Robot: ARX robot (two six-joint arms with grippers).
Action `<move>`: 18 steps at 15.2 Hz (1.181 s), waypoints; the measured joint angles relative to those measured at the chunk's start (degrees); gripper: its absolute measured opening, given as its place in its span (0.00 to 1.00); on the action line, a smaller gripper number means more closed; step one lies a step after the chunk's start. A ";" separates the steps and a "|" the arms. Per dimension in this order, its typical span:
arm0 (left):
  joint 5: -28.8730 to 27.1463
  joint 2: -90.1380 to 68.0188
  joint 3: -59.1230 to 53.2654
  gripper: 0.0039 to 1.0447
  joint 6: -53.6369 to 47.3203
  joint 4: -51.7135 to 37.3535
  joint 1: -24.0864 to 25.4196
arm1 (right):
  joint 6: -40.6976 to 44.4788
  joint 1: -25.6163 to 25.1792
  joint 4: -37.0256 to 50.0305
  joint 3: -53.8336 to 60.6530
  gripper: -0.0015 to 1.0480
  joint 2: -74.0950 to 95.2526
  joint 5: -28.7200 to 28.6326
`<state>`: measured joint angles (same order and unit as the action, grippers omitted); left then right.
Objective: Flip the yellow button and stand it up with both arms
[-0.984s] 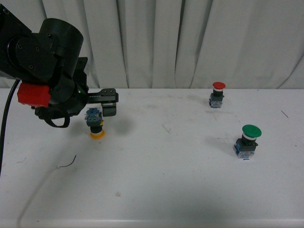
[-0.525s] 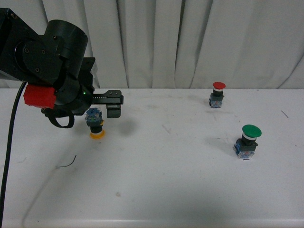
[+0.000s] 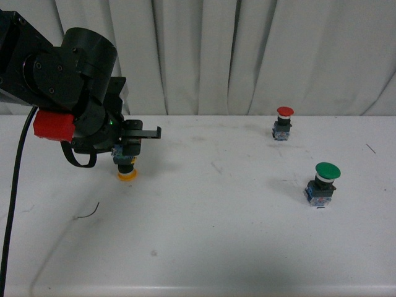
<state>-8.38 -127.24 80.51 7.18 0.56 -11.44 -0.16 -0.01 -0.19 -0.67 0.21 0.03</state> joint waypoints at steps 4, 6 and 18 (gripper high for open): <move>-0.26 0.87 -0.07 0.29 0.15 0.59 -0.20 | 0.00 0.00 0.00 0.00 0.94 0.00 0.00; 0.57 3.43 -2.10 0.29 0.31 0.72 -0.66 | 0.00 0.00 0.00 0.00 0.94 0.00 0.00; 1.07 39.56 -22.34 0.29 1.90 -7.13 -7.10 | 0.00 0.00 0.00 0.00 0.94 0.00 0.00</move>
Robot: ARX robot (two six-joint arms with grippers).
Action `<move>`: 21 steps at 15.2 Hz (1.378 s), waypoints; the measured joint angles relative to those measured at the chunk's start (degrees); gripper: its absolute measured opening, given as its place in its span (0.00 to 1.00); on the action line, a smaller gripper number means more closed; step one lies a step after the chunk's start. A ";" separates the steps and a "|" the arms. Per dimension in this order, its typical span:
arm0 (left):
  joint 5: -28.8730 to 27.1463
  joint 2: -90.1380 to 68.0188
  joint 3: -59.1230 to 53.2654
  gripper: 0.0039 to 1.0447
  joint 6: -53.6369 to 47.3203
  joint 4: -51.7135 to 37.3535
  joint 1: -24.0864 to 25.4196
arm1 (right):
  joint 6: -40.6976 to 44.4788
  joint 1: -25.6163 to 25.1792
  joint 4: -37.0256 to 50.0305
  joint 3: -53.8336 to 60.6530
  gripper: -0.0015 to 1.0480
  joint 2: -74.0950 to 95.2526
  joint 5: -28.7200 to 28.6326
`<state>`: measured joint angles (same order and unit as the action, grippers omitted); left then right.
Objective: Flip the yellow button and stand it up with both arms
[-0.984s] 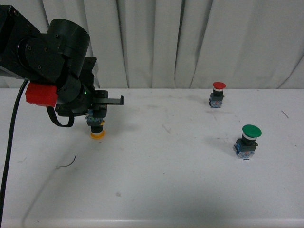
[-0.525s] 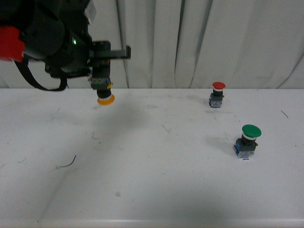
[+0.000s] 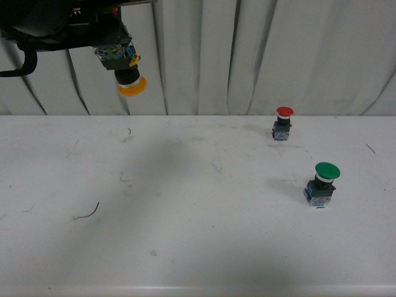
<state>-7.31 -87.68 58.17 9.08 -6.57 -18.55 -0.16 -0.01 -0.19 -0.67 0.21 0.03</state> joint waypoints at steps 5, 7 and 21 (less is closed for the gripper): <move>23.23 4.22 -5.05 0.29 18.03 -20.90 4.11 | 0.00 0.00 0.00 0.00 0.94 0.00 0.00; 34.51 3.74 -8.63 0.29 35.45 -37.31 5.75 | 0.00 0.00 0.00 0.00 0.94 0.00 0.00; 31.71 1.11 -25.38 0.29 61.53 -63.78 -3.80 | 0.00 0.00 -0.02 0.00 0.94 0.00 0.00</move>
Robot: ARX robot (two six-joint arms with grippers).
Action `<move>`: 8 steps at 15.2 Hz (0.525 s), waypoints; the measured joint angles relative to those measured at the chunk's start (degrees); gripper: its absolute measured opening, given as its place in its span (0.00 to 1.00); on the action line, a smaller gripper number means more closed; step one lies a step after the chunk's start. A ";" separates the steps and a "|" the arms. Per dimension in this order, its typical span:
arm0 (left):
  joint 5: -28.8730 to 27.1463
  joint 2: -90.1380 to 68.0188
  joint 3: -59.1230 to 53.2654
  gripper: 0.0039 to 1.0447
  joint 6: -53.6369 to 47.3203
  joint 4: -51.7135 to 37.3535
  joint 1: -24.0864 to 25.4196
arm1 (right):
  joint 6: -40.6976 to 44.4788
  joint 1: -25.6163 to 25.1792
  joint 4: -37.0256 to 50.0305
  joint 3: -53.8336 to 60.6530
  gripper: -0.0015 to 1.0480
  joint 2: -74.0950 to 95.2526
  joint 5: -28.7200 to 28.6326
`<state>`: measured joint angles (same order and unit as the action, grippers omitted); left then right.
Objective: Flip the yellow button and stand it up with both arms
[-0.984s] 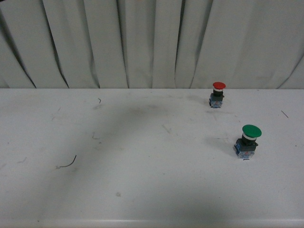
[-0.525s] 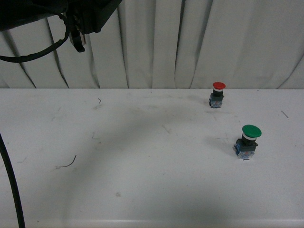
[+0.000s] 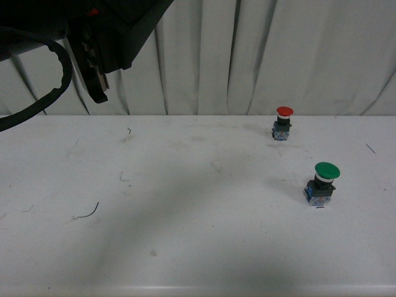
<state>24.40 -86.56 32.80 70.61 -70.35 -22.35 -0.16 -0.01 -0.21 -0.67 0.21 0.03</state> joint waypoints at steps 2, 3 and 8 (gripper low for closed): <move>-0.46 0.00 0.00 0.29 -0.13 0.37 -0.24 | 0.00 0.00 0.02 0.00 0.94 0.00 0.00; -0.85 0.00 0.00 0.29 -0.39 1.20 -0.81 | -2.40 -0.96 3.67 0.00 0.94 1.57 -1.73; -2.51 -0.07 0.48 0.29 -2.08 3.54 -1.55 | -10.69 -11.04 43.74 -6.43 0.94 42.05 -12.26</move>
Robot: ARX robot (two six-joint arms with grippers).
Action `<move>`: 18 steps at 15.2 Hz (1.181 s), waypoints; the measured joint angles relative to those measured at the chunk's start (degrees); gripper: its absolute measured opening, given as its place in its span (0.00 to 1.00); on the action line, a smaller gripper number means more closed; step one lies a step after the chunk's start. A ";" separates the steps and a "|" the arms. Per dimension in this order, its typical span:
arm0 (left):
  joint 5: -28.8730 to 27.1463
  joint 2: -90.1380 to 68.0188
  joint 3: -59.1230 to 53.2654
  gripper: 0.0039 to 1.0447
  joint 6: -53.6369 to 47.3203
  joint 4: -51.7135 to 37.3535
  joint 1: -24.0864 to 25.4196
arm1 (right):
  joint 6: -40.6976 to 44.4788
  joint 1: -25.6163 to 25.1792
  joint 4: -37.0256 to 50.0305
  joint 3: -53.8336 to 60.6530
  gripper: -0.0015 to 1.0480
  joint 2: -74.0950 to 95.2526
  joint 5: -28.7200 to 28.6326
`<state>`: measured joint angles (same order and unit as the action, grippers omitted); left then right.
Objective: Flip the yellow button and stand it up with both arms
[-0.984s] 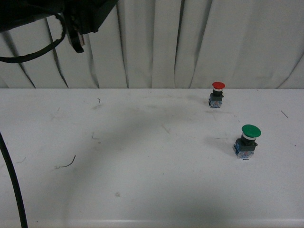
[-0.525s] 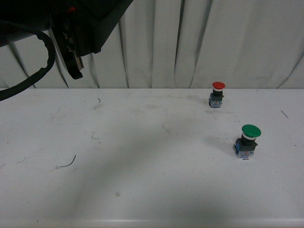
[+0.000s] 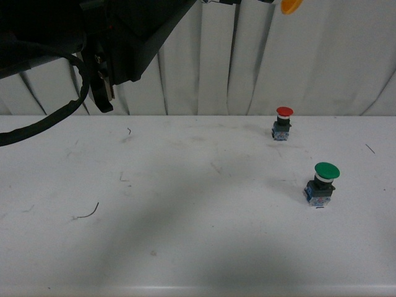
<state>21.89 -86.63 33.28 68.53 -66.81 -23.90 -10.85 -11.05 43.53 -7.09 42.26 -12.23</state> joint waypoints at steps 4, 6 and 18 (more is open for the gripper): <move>-0.92 -0.48 1.03 0.29 -0.33 1.07 -0.11 | -8.04 3.06 20.55 -17.66 0.94 30.82 -4.70; -1.36 -1.38 1.95 0.29 -0.52 1.95 0.04 | -14.08 6.43 22.77 -28.87 0.94 43.71 -6.14; -1.51 -4.02 4.15 0.29 -1.07 2.05 1.40 | -54.93 19.32 30.08 -25.68 0.94 54.60 -28.55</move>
<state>20.38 -90.65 37.43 67.46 -64.75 -22.50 -65.78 8.27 73.60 -32.77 96.86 -40.77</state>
